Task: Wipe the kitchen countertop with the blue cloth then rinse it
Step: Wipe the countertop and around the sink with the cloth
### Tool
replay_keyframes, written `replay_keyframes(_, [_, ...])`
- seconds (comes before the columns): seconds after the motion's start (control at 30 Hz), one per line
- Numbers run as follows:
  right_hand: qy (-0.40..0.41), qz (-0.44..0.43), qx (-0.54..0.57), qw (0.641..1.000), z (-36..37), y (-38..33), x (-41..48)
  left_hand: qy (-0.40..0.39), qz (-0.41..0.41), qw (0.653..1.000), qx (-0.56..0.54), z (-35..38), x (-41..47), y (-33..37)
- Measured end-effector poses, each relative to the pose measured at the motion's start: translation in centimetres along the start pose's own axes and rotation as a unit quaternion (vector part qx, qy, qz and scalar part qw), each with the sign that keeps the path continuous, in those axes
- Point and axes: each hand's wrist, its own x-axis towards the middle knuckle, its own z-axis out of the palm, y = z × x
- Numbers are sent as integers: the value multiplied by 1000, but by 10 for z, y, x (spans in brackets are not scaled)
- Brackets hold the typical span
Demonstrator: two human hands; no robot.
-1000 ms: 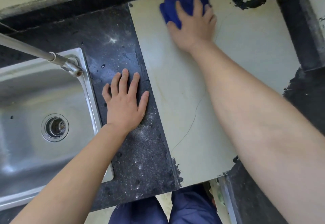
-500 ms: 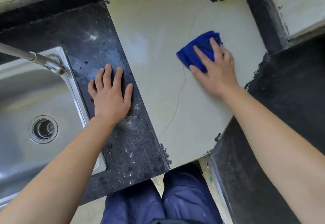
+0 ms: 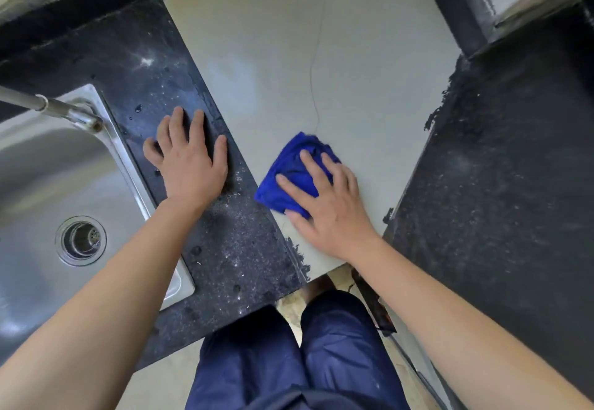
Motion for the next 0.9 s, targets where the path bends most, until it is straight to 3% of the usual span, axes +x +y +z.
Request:
replay_keyframes(0.1, [-16,-17,1,1000,-2,30,-33,46,-27,997,-48,4,-8,19])
replay_keyframes(0.17, [-33,34,-3,999,-11,60,-26,65,-21,995,-76,8,-13,36])
replay_keyframes(0.37, [-41,240,14,970,-52,144,70,69,5,992,-105,20,-23,59])
replay_keyframes(0.6, [-15,329,36,943,-73,164,189,67,2,995,-77,22,-35,49])
replay_keyframes(0.73, [-2,288,40,957,-53,122,162,58,32,997,-45,20,-37,37])
replay_keyframes(0.9, [7,192,46,980,-11,41,37,66,47,996,-45,19,-36,34])
